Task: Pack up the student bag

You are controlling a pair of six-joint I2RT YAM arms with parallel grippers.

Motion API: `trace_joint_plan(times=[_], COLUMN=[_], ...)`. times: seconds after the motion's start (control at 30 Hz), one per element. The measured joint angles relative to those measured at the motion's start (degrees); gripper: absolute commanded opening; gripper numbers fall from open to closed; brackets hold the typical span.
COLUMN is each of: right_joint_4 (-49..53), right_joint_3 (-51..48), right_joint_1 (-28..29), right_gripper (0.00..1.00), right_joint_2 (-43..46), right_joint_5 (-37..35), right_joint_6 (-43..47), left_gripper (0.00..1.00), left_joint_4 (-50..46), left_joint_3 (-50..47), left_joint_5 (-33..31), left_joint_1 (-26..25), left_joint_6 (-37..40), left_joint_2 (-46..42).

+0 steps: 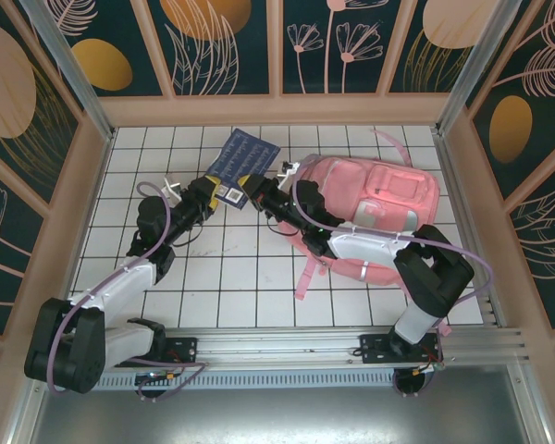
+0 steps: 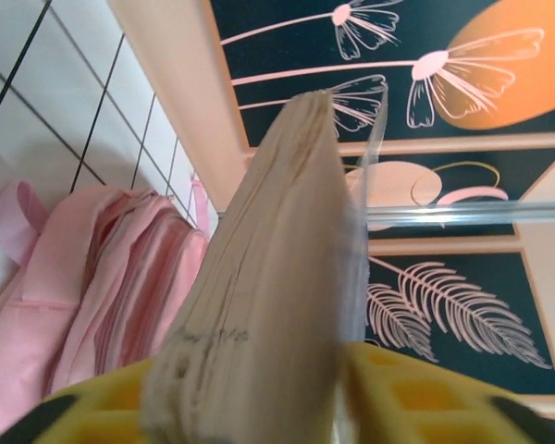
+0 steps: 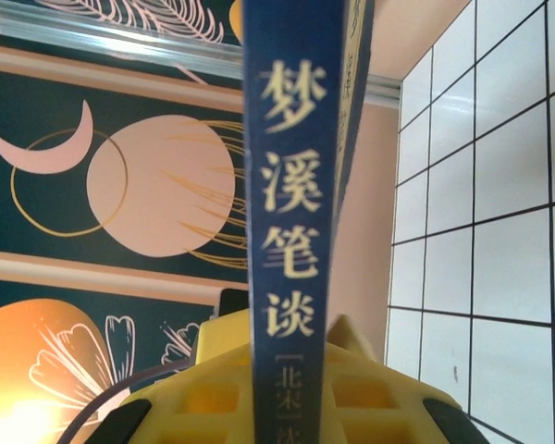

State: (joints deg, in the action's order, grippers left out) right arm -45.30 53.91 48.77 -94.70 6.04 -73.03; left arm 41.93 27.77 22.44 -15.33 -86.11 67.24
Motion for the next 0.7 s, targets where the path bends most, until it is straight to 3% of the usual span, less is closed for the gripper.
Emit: trace_joint_plan(times=[0.17, 0.3, 0.37, 0.53, 0.63, 0.7], right_joint_4=[-0.1, 0.3, 0.5, 0.9, -0.6, -2.5], right_joint_3=[-0.6, -0.6, -0.5, -0.7, -1.1, -1.2], right_joint_1=[0.2, 0.2, -0.2, -3.6, -6.6, -7.9], right_gripper=[0.00, 0.35, 0.45, 0.49, 0.47, 0.41], right_joint_2=[0.0, 0.0, 0.0, 0.5, 1.2, 1.2], right_joint_5=[-1.7, -2.0, -1.8, 0.4, 3.3, 5.0], right_joint_6=[0.0, 0.5, 1.1, 2.6, 2.6, 2.6], left_gripper=[0.00, 0.00, 0.00, 0.00, 0.00, 0.00], left_joint_4=[0.9, 1.2, 1.1, 1.2, 1.6, 2.0], left_joint_3=[0.0, 0.2, 0.6, 1.7, 1.9, 1.9], left_joint_5=[-0.9, -0.9, -0.6, 0.9, 3.1, 4.7], left_joint_1=[-0.1, -0.1, -0.1, -0.1, -0.1, -0.1], left_joint_6=[-0.4, -0.1, 0.3, 0.8, 1.0, 0.9], left_joint_2=[0.1, 0.1, 0.1, 0.2, 0.2, 0.3])
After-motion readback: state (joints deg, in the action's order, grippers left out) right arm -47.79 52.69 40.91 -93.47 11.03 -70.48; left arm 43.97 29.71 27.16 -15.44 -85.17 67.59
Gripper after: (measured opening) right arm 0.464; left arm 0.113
